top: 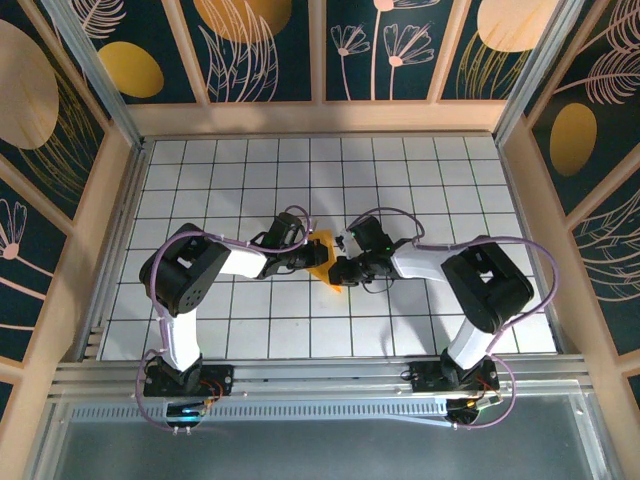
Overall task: Fold a paper plane with a square sheet of paper (fold left side to right side)
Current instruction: Fourth fold the wing at the center of the table.
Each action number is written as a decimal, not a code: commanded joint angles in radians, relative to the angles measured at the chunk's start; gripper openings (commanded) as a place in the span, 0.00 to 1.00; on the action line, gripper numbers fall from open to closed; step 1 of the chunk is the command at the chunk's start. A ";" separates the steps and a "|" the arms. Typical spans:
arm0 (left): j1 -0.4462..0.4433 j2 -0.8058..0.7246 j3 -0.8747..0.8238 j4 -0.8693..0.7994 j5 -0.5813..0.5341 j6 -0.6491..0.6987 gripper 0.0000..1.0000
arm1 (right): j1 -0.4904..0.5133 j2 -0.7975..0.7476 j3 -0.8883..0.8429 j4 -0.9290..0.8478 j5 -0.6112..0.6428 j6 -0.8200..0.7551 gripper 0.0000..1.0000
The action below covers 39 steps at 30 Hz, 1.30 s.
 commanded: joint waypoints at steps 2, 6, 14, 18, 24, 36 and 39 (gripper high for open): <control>0.004 0.022 -0.034 -0.081 -0.065 -0.003 0.00 | -0.008 0.027 0.020 0.003 0.016 -0.017 0.00; 0.004 0.023 -0.029 -0.086 -0.068 -0.003 0.00 | -0.011 0.034 0.005 0.000 0.024 -0.018 0.00; 0.003 0.027 -0.029 -0.098 -0.090 -0.018 0.00 | -0.011 0.036 -0.036 0.003 0.003 -0.009 0.00; 0.004 0.034 -0.029 -0.100 -0.101 -0.030 0.00 | -0.012 0.016 -0.068 0.000 0.000 0.000 0.00; 0.005 0.039 -0.032 -0.098 -0.114 -0.047 0.00 | -0.011 -0.025 -0.132 0.005 -0.016 0.021 0.00; 0.005 0.035 -0.032 -0.101 -0.116 -0.034 0.00 | -0.012 -0.148 -0.178 -0.077 0.013 0.012 0.00; 0.005 0.027 -0.031 -0.102 -0.112 -0.030 0.00 | -0.012 -0.197 -0.138 -0.120 0.015 -0.005 0.00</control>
